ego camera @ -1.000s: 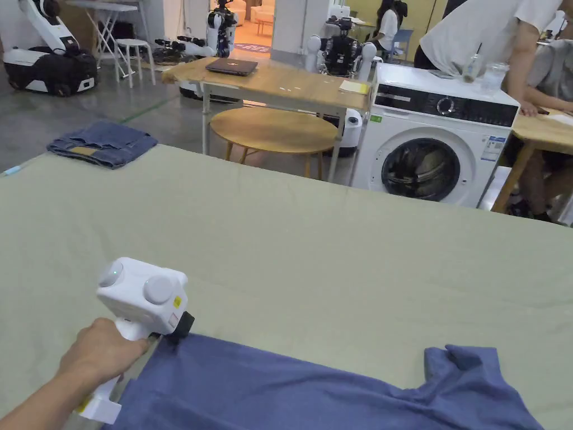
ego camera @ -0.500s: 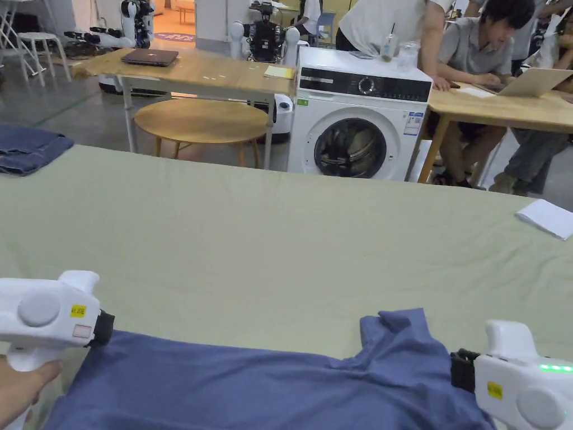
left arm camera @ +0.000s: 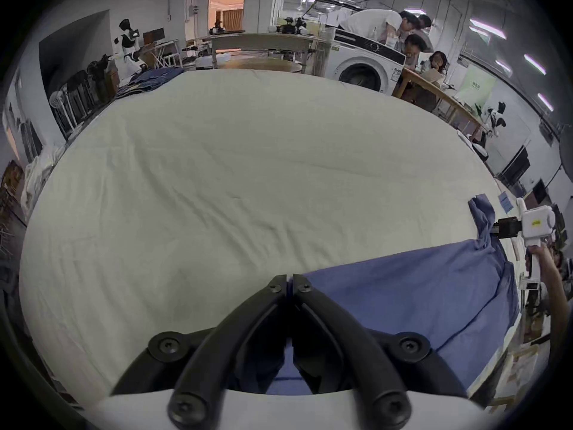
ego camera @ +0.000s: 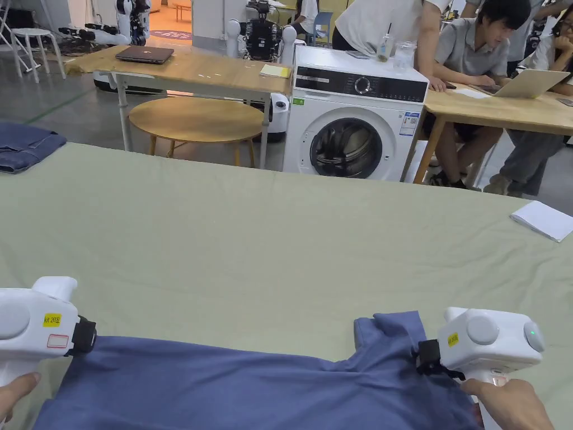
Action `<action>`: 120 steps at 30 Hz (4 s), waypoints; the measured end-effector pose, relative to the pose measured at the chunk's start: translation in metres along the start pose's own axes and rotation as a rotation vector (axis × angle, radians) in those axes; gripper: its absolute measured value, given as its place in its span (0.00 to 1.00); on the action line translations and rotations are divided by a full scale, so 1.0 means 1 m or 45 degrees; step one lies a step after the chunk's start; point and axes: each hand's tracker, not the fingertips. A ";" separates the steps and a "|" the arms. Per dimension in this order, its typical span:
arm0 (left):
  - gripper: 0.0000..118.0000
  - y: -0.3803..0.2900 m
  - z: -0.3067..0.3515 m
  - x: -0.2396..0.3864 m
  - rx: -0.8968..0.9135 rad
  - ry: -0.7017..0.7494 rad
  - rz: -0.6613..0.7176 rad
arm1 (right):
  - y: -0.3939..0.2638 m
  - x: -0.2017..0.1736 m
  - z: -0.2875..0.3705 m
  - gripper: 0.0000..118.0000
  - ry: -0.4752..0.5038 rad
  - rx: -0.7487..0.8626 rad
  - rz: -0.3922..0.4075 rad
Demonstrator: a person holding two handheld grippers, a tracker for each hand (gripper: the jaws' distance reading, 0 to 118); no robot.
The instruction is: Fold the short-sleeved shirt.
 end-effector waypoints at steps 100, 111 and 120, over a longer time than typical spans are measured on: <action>0.00 -0.144 0.162 0.011 0.447 -0.102 -0.016 | -0.223 -0.161 0.210 0.00 -0.004 1.212 0.156; 0.47 -0.168 0.112 -0.116 0.003 -0.557 0.439 | -0.228 -0.176 0.200 0.00 0.074 1.090 0.164; 0.47 -0.189 0.042 -0.116 -0.222 -0.953 0.600 | -0.232 -0.173 0.199 0.00 0.054 1.030 0.178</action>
